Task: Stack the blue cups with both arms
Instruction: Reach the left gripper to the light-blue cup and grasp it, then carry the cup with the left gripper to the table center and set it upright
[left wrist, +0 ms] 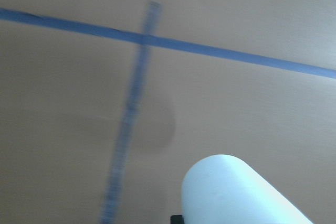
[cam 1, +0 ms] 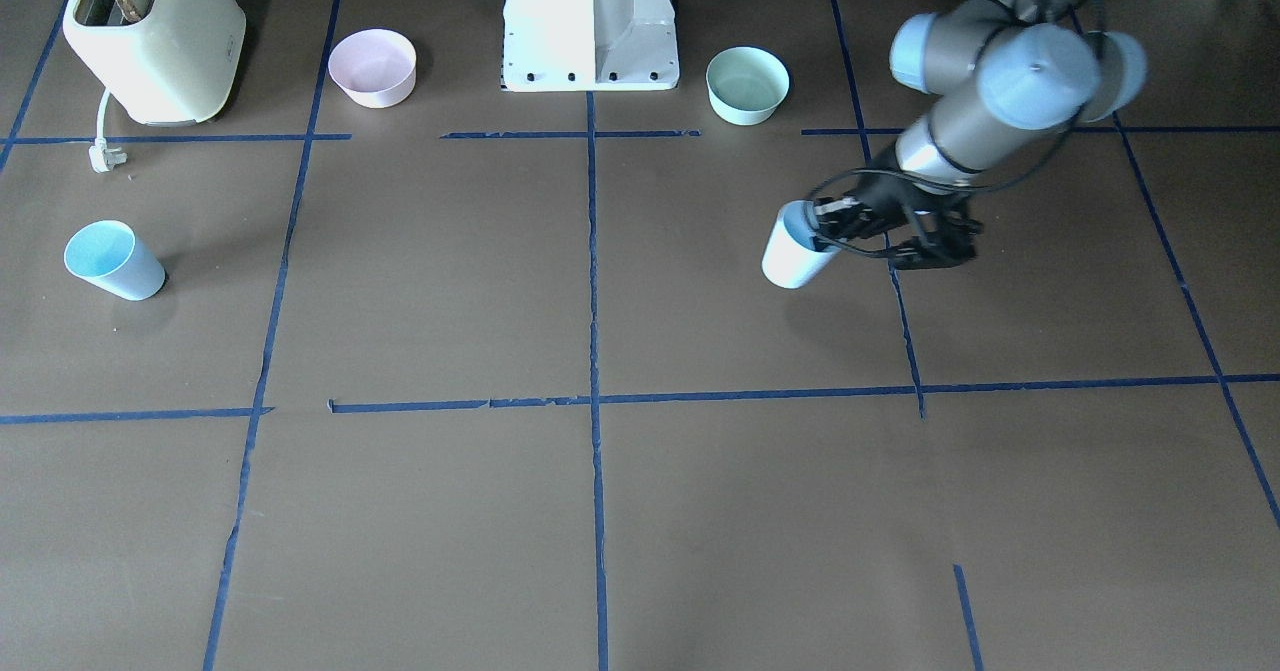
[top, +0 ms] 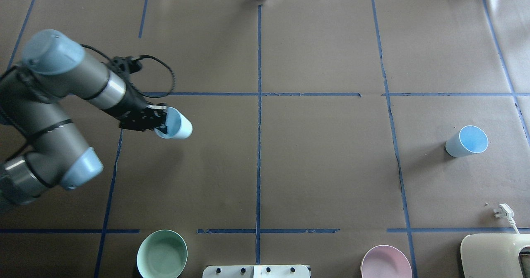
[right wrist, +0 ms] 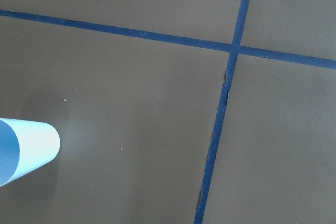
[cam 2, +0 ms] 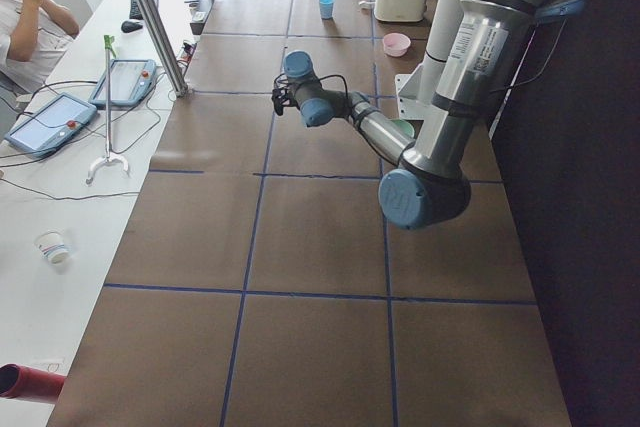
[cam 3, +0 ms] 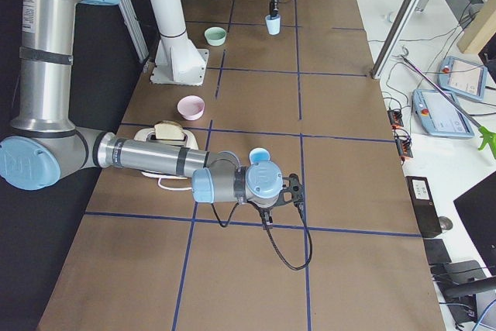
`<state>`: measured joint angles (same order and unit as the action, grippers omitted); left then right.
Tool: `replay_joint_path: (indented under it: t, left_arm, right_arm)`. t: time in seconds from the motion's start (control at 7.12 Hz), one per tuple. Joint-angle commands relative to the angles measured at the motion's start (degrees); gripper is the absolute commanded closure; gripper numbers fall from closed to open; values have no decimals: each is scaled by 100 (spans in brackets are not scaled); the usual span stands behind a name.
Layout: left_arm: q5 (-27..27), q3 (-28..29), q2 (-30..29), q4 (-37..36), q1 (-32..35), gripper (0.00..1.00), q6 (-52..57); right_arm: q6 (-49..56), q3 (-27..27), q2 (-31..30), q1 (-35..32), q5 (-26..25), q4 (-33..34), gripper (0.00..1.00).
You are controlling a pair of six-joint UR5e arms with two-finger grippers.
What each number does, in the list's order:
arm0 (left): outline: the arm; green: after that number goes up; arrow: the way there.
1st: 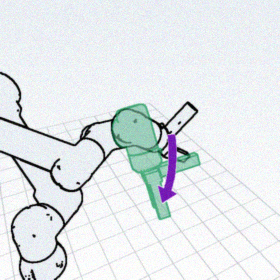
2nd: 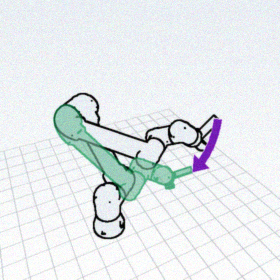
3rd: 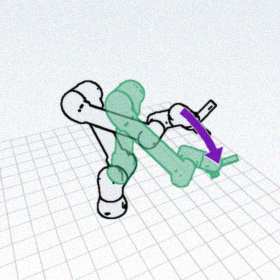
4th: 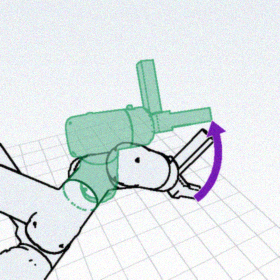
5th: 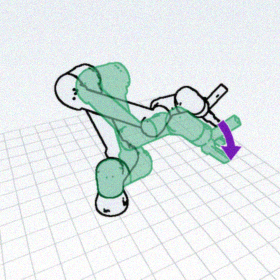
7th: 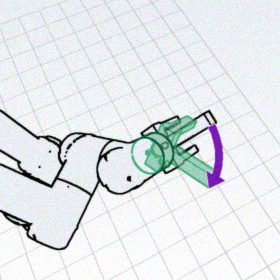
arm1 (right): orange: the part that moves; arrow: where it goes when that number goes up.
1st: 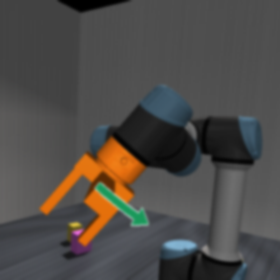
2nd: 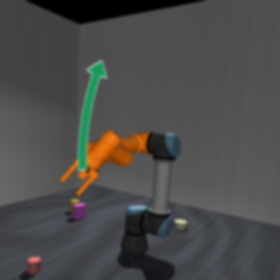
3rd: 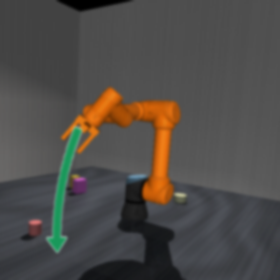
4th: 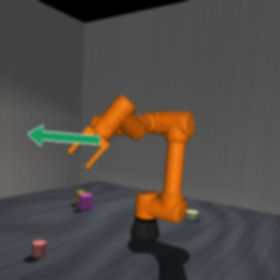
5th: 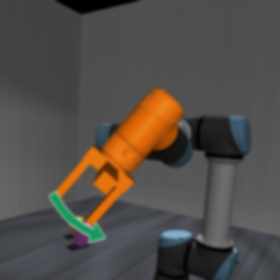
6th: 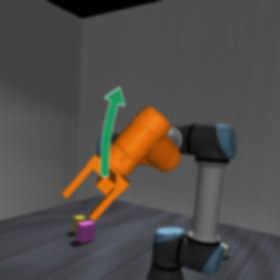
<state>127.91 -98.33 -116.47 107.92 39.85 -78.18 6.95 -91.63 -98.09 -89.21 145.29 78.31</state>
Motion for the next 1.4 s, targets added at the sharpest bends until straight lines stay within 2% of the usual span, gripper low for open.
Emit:
replay_joint_path:
  t: [0.0,0.14,0.28,0.84,0.98,1.12,1.26]
  left_arm:
    - [-556,757,-1601,-1114,-697,100,-286]
    - [-653,1137,-1902,-1115,-794,100,-294]
    - [-967,1167,-1914,-1107,-960,100,-277]
    - [-979,1316,-1879,-1072,-1076,94,-259]
    - [-988,1316,-1879,-1045,-1085,82,-251]
    - [-988,1316,-1862,-836,-1085,20,-251]
    - [-1031,1316,-1861,-634,-1076,0,-268]
  right_arm:
    - [0,5,0,0,8,0,0]
    - [0,13,0,0,8,0,0]
    - [0,22,0,0,8,0,0]
    - [-9,40,18,17,-10,0,0]
    - [0,40,18,70,-27,-9,0]
    - [-9,40,18,88,-27,0,0]
    - [-201,31,18,97,-19,-9,0]
